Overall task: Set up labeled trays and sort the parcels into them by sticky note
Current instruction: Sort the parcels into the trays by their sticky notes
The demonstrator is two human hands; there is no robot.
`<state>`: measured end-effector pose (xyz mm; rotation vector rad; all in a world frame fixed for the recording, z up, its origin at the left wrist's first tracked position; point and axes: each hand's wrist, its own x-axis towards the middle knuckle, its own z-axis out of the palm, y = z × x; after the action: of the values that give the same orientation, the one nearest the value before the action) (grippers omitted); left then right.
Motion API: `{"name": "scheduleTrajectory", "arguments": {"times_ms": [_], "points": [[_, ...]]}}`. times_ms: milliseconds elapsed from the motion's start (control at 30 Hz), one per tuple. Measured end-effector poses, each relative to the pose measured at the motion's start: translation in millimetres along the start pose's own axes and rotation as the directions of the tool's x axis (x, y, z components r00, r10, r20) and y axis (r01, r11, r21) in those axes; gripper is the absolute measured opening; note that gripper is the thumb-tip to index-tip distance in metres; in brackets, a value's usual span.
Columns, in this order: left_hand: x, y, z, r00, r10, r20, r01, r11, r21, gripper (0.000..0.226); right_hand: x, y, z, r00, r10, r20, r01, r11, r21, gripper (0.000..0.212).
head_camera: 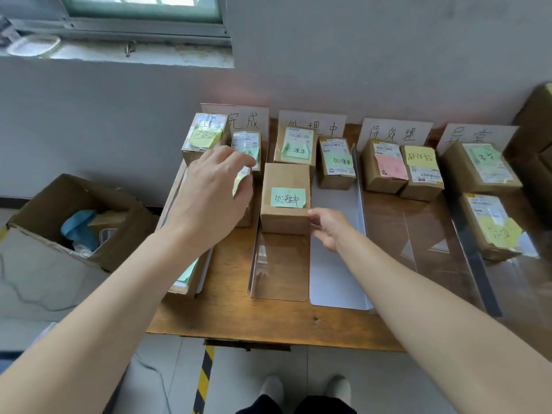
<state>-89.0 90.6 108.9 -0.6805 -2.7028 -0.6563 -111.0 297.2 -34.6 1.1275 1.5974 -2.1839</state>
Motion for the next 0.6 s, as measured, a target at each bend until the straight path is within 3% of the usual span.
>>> {"name": "scheduleTrajectory", "arguments": {"times_ms": [100, 200, 267, 333, 400, 500, 600], "points": [[14, 12, 5, 0.999, 0.041, 0.000, -0.041, 0.998, -0.049, 0.023, -24, -23, -10, 0.959, -0.270, -0.083, 0.211, 0.880, -0.426, 0.027], [36, 38, 9, 0.989, 0.148, -0.025, -0.150, 0.985, -0.088, 0.022, -70, -65, -20, 0.825, -0.559, 0.085, 0.468, 0.589, -0.659, 0.034], [52, 61, 11, 0.971, 0.234, -0.057, -0.239, 0.966, -0.101, 0.022, -105, -92, -32, 0.726, -0.665, 0.178, 0.524, 0.367, -0.769, 0.034], [66, 88, 12, 0.950, 0.299, -0.088, -0.308, 0.945, -0.114, 0.023, -138, -116, -50, 0.614, -0.757, 0.222, 0.488, 0.144, -0.861, 0.033], [77, 119, 11, 0.926, 0.359, -0.114, -0.373, 0.918, -0.133, 0.025, -171, -133, -72, 0.510, -0.826, 0.243, 0.409, -0.016, -0.913, 0.035], [83, 168, 11, 0.883, 0.443, -0.155, -0.464, 0.874, -0.147, 0.029, -214, -146, -110, 0.394, -0.887, 0.242, 0.295, -0.127, -0.947, 0.038], [81, 214, 12, 0.835, 0.514, -0.197, -0.542, 0.829, -0.137, 0.027, -242, -150, -151, 0.297, -0.929, 0.221, 0.192, -0.169, -0.967, 0.031]]}}
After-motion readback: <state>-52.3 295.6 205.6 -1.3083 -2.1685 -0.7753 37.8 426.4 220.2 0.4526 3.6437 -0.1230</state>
